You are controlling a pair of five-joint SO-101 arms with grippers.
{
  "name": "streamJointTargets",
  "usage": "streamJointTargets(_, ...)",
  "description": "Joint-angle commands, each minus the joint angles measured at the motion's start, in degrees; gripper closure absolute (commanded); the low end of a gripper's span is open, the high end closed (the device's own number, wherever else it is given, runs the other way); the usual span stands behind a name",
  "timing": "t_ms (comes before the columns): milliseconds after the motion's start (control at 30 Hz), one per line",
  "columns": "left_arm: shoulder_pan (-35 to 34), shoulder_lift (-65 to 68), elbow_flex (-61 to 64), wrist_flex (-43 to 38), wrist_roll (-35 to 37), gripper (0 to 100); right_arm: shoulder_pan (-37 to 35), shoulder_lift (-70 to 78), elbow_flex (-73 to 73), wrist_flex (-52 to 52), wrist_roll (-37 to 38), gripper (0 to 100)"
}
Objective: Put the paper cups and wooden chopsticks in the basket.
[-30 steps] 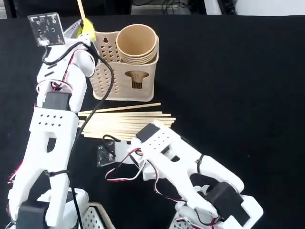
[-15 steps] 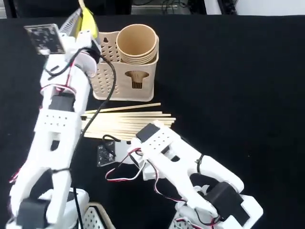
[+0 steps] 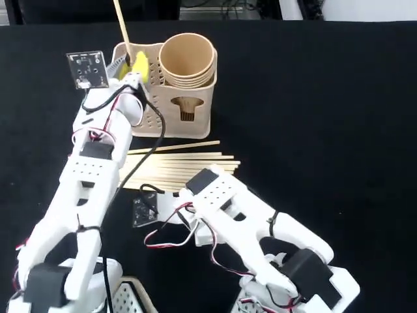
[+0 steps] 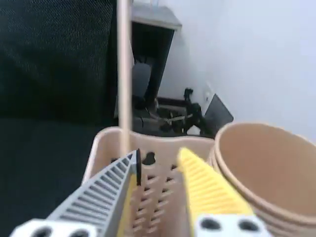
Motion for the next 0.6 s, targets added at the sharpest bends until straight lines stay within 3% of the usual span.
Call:
streamJointTargets(0,1.0,-5.2,-0.5,5.1,0.1,79,1.0,-0.4,0.0,-0.4,-0.3,98.3)
streamJointTargets(333,-1.5,-19.2,-0.5,12.0,0.5,79,1.0,-0.4,0.0,-0.4,-0.3,98.3)
streamJointTargets(567,-15.6,-44.8,0.0,29.0,0.2,79,1.0,-0.3,-4.8,1.8,-0.3,98.4)
